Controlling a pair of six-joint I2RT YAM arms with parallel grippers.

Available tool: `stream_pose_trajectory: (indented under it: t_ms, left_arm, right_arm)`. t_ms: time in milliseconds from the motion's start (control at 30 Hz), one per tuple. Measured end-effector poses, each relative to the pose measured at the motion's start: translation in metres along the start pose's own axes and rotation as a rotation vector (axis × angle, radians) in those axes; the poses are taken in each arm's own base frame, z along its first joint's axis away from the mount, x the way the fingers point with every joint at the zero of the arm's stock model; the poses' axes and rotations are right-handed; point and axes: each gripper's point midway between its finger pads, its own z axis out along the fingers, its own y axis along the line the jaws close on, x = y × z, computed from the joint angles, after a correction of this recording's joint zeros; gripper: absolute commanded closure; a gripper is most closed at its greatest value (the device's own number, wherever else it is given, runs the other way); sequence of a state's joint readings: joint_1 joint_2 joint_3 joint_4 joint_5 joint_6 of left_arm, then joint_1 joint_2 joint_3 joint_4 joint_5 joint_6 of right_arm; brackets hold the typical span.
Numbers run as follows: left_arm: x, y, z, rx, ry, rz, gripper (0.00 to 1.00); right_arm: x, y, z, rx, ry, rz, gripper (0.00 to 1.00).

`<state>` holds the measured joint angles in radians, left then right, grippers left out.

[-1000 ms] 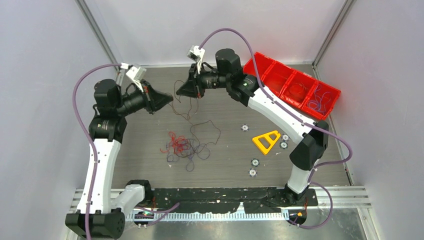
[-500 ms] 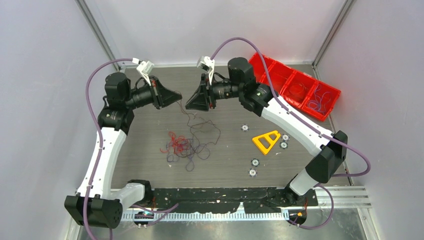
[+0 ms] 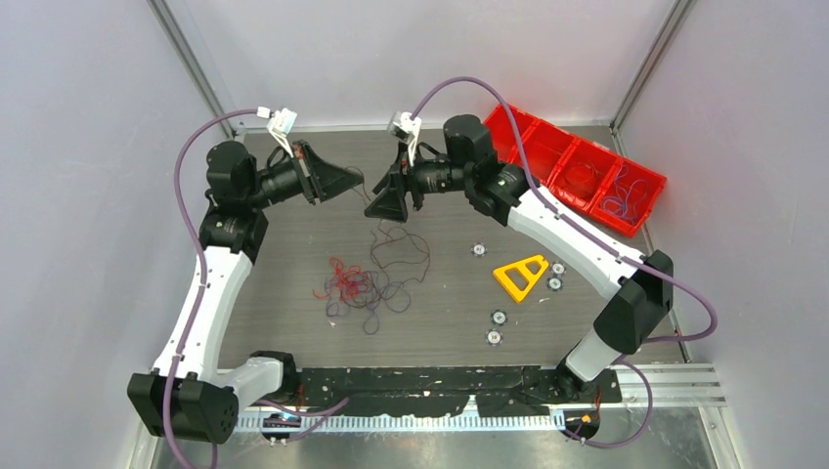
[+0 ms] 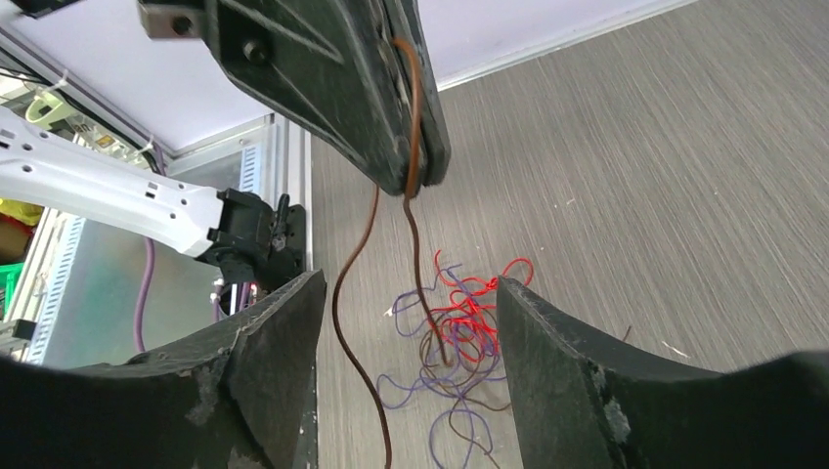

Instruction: Untangle the cables

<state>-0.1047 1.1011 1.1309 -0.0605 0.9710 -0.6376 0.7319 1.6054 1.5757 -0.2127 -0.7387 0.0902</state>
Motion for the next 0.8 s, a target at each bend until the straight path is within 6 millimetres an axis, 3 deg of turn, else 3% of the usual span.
stream_pose_trajectory:
  t_ms: [100, 167, 267, 300, 333, 367, 400, 433, 467, 567, 667, 733, 800]
  left_arm:
    - [-0.006, -0.001, 0.003, 0.013, -0.014, -0.017, 1.00]
    - [-0.010, -0.001, 0.005, 0.016, -0.019, -0.029, 1.00]
    - [-0.015, -0.001, 0.007, 0.019, -0.023, -0.026, 1.00]
    - [-0.015, -0.001, 0.007, 0.020, -0.024, -0.025, 1.00]
    - [-0.015, -0.001, 0.007, 0.020, -0.024, -0.024, 0.91]
    - [-0.016, -0.001, 0.007, 0.019, -0.025, -0.021, 0.73]
    - [-0.016, -0.001, 0.007, 0.015, -0.024, -0.016, 0.49]
    - [-0.017, 0.001, 0.006, 0.006, -0.027, -0.004, 0.37]
    - [-0.018, 0.003, 0.005, -0.003, -0.029, 0.010, 0.32]
    - [-0.020, 0.019, -0.003, -0.061, -0.040, 0.033, 0.26]
    - [-0.018, 0.048, -0.014, -0.169, -0.038, 0.085, 0.26]
    - [-0.011, 0.065, -0.020, -0.243, -0.015, 0.115, 0.27]
    - [-0.001, 0.077, -0.024, -0.290, 0.021, 0.133, 0.27]
  right_arm:
    - [0.010, -0.006, 0.005, 0.003, 0.010, 0.008, 0.30]
    - [0.020, -0.011, 0.012, 0.002, 0.023, 0.018, 0.36]
    - [0.030, -0.020, 0.022, 0.006, 0.035, 0.029, 0.86]
    - [0.031, -0.021, 0.025, 0.008, 0.035, 0.035, 0.90]
    - [0.031, -0.022, 0.026, 0.010, 0.033, 0.036, 0.94]
    - [0.031, -0.023, 0.027, 0.012, 0.030, 0.035, 0.94]
    - [0.030, -0.023, 0.027, 0.013, 0.028, 0.039, 0.95]
    - [0.028, -0.023, 0.026, 0.016, 0.024, 0.038, 0.95]
    - [0.027, -0.024, 0.025, 0.018, 0.020, 0.036, 0.94]
    - [0.023, -0.029, 0.015, 0.037, 0.017, 0.030, 0.95]
    - [0.026, -0.047, -0.008, 0.112, 0.048, -0.008, 0.95]
    - [0.037, -0.061, -0.023, 0.170, 0.099, -0.046, 0.95]
    - [0.062, -0.081, -0.039, 0.242, 0.191, -0.079, 0.95]
